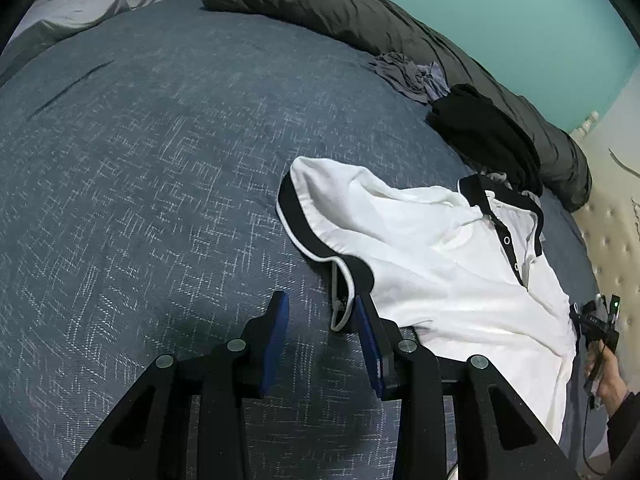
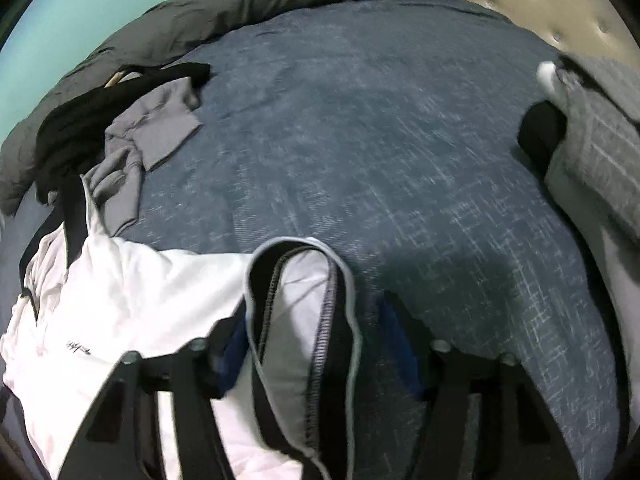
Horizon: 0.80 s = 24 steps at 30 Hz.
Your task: Fold clothes
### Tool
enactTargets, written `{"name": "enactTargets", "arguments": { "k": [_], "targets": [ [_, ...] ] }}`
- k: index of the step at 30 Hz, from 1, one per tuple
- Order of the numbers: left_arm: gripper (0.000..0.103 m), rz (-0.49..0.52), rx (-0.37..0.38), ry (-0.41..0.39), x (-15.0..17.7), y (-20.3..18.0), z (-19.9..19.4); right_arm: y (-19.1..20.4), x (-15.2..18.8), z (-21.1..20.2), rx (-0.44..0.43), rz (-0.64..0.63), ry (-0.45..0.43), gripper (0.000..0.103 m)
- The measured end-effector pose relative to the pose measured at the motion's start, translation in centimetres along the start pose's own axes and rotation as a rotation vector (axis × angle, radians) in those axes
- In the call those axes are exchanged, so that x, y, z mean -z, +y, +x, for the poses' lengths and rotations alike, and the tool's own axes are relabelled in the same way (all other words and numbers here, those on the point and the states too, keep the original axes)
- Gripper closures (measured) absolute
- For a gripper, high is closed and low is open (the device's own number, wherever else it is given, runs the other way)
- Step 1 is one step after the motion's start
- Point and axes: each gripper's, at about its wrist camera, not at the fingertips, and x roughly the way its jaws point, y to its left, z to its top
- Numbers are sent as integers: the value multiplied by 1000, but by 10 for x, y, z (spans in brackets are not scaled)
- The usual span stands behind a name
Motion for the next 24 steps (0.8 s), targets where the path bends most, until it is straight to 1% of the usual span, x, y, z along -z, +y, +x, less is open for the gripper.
{"name": "enactTargets", "arguments": {
  "k": [1,2,3,5,7,11,12,13,15,16,17,18,20,22,24],
  "targets": [
    [66,0,-2,2,1,1,0,-3,0,0,-8,5,-3,83],
    [66,0,-4,2,2,1,0,-6,1,-1,-13,10,-11,96],
    [66,0,-5,2,3,1,0,-9,1,-3,-19,15,-24,100],
    [66,1,-7,4,5,1,-1,-16,-1,-10,-27,35,-63,100],
    [66,2,-7,5,7,1,-3,-23,-5,-15,-13,57,-98,100],
    [66,18,-4,19,11,-4,-7,-32,-16,-9,49,66,-87,100],
    [66,25,-3,24,13,-6,-9,-31,-17,-7,49,59,-71,100],
    [66,31,1,29,14,-8,-12,-29,-19,-5,51,53,-60,99],
    [66,43,9,40,19,-12,-18,-25,-20,-10,65,47,-68,91],
    [66,49,14,46,21,-15,-21,-26,-19,-18,67,50,-95,78],
    [66,55,17,50,23,-17,-25,-29,-17,-27,71,61,-119,61],
    [66,59,22,55,26,-20,-28,-32,-15,-36,75,73,-135,56],
    [66,68,30,66,32,-25,-36,-35,-7,-55,70,86,-159,55],
    [66,80,43,81,39,-30,-45,-30,9,-76,54,64,-163,55],
    [66,93,54,100,49,-36,-53,-26,27,-89,0,44,-142,55]
  ]
}}
